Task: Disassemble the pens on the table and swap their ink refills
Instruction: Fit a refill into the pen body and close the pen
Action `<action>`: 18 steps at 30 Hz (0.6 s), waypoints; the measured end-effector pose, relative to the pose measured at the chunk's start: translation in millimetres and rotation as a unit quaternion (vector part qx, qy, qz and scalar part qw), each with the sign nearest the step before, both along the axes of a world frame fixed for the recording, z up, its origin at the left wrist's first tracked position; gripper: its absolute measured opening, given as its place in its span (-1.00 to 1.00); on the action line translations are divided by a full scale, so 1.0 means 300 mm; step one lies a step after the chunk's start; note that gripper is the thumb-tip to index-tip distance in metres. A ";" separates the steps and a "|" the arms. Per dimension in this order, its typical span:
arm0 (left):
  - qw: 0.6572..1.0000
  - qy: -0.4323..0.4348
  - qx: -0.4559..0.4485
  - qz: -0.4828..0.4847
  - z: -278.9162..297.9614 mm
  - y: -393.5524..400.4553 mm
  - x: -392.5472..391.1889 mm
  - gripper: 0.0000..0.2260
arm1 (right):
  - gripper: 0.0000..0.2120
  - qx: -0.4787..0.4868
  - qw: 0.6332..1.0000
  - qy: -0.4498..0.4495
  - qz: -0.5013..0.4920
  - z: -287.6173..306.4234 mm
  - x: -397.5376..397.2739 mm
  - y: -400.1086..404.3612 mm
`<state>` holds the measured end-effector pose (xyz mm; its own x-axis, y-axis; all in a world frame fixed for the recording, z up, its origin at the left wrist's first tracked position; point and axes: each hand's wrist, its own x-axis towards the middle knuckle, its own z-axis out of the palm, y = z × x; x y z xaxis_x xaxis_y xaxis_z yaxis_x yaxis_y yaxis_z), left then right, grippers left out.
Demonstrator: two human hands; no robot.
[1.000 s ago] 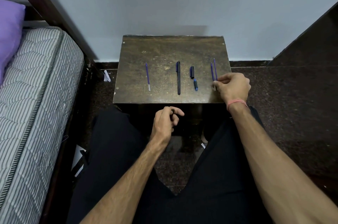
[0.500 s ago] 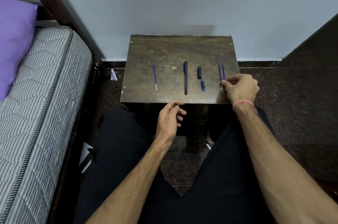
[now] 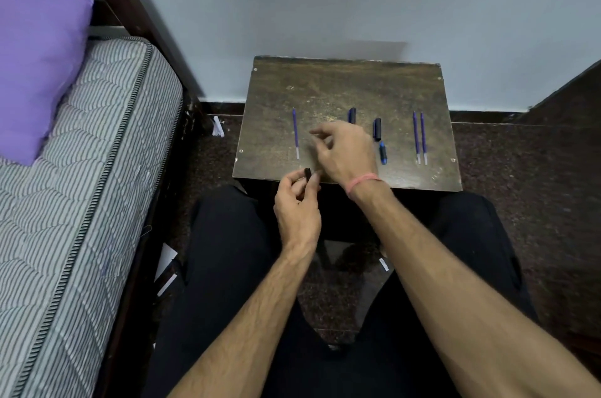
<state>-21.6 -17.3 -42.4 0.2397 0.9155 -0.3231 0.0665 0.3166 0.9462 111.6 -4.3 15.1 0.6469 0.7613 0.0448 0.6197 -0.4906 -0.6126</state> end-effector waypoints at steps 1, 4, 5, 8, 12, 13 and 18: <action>1.000 -0.009 -0.008 0.007 -0.003 0.006 0.002 -0.85 | -0.77 -0.018 1.000 -0.004 0.021 0.004 -0.009 0.033; 0.998 -0.034 -0.032 0.033 -0.008 0.021 0.011 -0.85 | -0.75 -0.076 0.992 -0.052 0.082 0.005 -0.023 0.111; 0.998 -0.035 -0.034 0.041 -0.009 0.024 0.014 -0.85 | -0.75 -0.093 0.988 -0.073 0.095 0.003 -0.027 0.127; 0.998 -0.016 -0.019 0.055 -0.009 0.029 0.018 -0.86 | -0.75 -0.127 0.982 -0.103 0.095 -0.004 -0.031 0.157; 0.998 -0.009 -0.017 0.058 -0.008 0.032 0.015 -0.86 | -0.91 -0.144 0.984 -0.102 0.012 0.002 -0.043 0.152; 0.998 -0.007 -0.017 0.058 -0.006 0.032 0.015 -0.86 | -0.94 -0.148 0.984 -0.098 -0.007 0.005 -0.047 0.148; 0.998 -0.013 -0.019 0.057 0.006 0.023 -0.001 -0.87 | -0.88 -0.177 0.982 -0.053 -0.045 0.015 -0.062 0.111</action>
<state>-21.8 -10.4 -40.6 0.1438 0.9246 -0.3527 0.0047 0.3558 0.9346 92.9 28.9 19.7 0.7185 0.6809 -0.1417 0.6149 -0.7171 -0.3282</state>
